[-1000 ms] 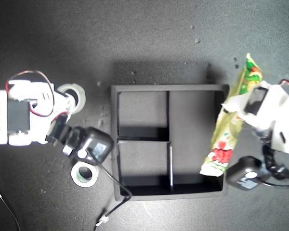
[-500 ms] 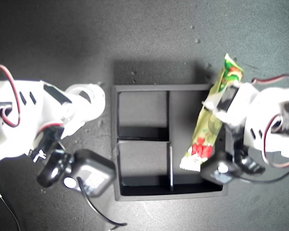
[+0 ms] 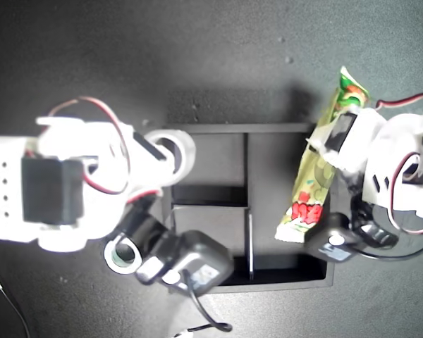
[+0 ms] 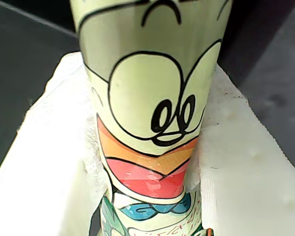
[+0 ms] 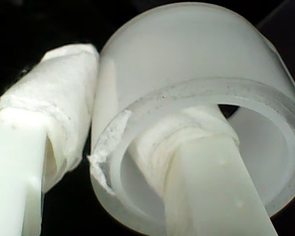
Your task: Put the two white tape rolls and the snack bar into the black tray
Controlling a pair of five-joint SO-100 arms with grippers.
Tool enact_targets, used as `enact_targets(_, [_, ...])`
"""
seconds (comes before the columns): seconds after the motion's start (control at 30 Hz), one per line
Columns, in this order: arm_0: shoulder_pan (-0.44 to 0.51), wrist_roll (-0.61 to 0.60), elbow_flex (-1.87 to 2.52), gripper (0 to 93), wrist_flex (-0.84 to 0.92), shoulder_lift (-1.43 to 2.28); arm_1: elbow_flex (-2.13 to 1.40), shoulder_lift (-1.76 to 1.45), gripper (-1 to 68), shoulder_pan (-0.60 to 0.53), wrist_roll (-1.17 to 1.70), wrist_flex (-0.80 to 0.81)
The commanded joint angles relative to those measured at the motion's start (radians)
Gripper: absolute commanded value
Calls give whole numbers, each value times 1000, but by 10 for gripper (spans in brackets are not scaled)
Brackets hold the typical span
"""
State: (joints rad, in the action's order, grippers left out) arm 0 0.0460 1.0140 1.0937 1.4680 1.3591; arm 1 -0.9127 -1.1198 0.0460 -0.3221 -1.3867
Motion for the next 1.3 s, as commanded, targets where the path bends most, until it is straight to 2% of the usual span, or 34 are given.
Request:
enact_targets(0.0, [8, -12, -164, 17, 34, -61, 74, -12, -5, -26, 164, 52])
enact_targets(0.2, [54, 3, -327, 22, 80, -190, 52, -12, -4, -64, 210, 95])
enact_targets(0.47, [58, 0, -514, 31, 149, -319, -17, -12, -4, -78, 189, 123])
enact_targets(0.63, [71, -9, -1029, 131, 371, -604, -26, -12, -3, -81, 186, 124])
enact_targets(0.73, [71, 11, -988, 184, 368, -598, -34, -12, -3, -81, 184, 127])
enact_targets(0.9, [66, 31, -925, 195, 368, -563, -37, -12, -1, -87, 184, 137])
enact_targets(0.93, [66, 34, -900, 195, 368, -541, -38, -12, 19, -91, 187, 141])
enact_targets(1.03, [67, 48, -801, 195, 368, -445, -44, -12, 246, -97, 190, 143])
enact_targets(1.07, [67, 55, -747, 194, 368, -396, -51, -12, 280, -97, 192, 143])
enact_targets(1.2, [69, 114, -459, 185, 367, -138, -77, -12, 298, -67, 167, 137])
enact_targets(1.27, [81, 150, -305, 179, 354, -11, -69, -12, 268, -48, 129, 117])
